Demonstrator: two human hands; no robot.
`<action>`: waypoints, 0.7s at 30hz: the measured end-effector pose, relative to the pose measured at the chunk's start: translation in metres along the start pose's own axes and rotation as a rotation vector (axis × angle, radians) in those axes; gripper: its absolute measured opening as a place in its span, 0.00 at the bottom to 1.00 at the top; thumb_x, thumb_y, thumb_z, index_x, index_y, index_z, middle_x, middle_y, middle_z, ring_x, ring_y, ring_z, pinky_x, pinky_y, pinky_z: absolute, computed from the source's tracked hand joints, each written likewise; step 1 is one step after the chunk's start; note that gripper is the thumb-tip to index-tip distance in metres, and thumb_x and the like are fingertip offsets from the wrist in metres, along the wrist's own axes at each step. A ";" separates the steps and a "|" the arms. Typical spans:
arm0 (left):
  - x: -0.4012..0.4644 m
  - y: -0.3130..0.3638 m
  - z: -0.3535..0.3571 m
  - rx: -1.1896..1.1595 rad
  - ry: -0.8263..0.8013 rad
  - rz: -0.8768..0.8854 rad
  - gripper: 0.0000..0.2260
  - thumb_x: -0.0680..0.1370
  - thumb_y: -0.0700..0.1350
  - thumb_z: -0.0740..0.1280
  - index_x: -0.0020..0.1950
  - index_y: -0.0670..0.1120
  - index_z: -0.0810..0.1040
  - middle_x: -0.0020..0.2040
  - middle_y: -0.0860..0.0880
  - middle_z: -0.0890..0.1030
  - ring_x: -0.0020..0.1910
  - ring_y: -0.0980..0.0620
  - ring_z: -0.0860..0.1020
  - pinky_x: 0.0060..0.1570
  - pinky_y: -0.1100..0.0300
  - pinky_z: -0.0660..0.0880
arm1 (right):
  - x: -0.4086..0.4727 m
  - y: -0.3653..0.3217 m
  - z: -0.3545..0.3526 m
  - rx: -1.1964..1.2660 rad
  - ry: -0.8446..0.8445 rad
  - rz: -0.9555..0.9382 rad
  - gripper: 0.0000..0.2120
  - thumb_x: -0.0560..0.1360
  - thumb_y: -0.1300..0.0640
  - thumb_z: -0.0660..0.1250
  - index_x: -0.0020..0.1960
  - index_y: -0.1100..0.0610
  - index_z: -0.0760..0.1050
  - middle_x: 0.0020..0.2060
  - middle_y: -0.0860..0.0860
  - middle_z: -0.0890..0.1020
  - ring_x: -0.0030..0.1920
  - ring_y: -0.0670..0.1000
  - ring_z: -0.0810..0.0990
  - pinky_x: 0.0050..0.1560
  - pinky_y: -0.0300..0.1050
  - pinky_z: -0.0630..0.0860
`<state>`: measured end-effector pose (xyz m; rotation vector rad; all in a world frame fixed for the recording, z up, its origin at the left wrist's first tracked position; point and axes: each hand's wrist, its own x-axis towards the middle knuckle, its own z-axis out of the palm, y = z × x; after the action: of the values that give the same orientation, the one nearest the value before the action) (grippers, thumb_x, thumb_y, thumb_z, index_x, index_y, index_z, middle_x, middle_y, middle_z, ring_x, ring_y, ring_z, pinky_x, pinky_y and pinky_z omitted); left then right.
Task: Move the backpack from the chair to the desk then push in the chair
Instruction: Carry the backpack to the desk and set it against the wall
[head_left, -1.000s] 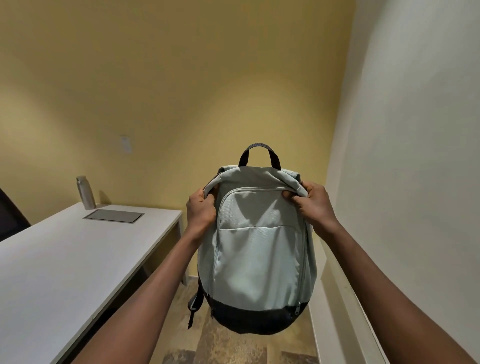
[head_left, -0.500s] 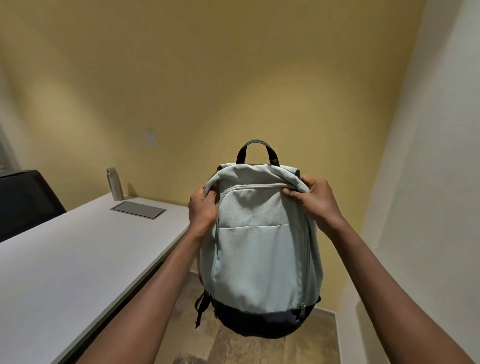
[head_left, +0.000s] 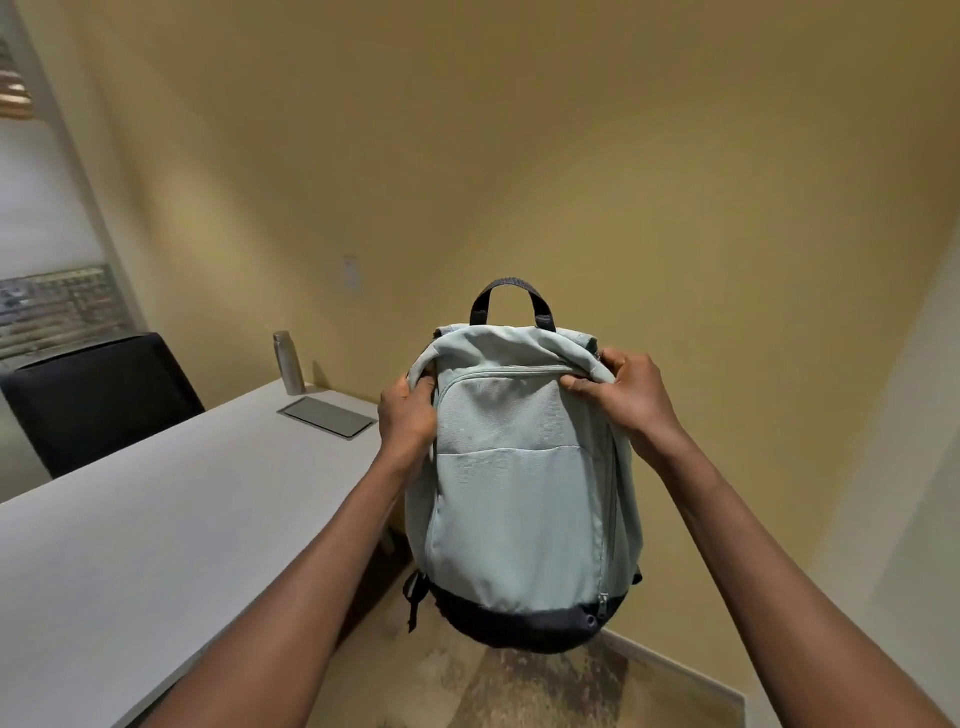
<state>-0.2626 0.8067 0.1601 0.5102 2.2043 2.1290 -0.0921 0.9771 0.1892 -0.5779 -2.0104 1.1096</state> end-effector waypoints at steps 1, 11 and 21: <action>0.005 -0.001 0.003 0.002 0.004 -0.003 0.11 0.81 0.48 0.62 0.52 0.45 0.82 0.49 0.46 0.85 0.43 0.49 0.78 0.42 0.54 0.73 | 0.008 0.003 0.003 -0.003 0.001 -0.001 0.14 0.70 0.57 0.77 0.47 0.67 0.80 0.41 0.63 0.84 0.40 0.50 0.74 0.40 0.47 0.67; 0.082 -0.024 0.021 0.061 0.014 -0.017 0.13 0.82 0.53 0.63 0.53 0.46 0.82 0.50 0.46 0.84 0.51 0.44 0.81 0.52 0.45 0.77 | 0.089 0.035 0.049 -0.004 -0.054 -0.050 0.13 0.72 0.59 0.75 0.50 0.68 0.79 0.47 0.67 0.83 0.42 0.51 0.74 0.41 0.46 0.67; 0.187 -0.053 0.028 0.108 0.002 0.032 0.15 0.82 0.53 0.62 0.52 0.44 0.82 0.49 0.45 0.85 0.51 0.43 0.81 0.45 0.51 0.75 | 0.181 0.063 0.108 0.002 -0.104 -0.077 0.16 0.72 0.58 0.75 0.49 0.71 0.77 0.45 0.68 0.82 0.40 0.51 0.72 0.41 0.47 0.64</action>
<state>-0.4431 0.8813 0.1441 0.5525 2.3377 2.0338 -0.2866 1.0788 0.1705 -0.4459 -2.1020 1.1161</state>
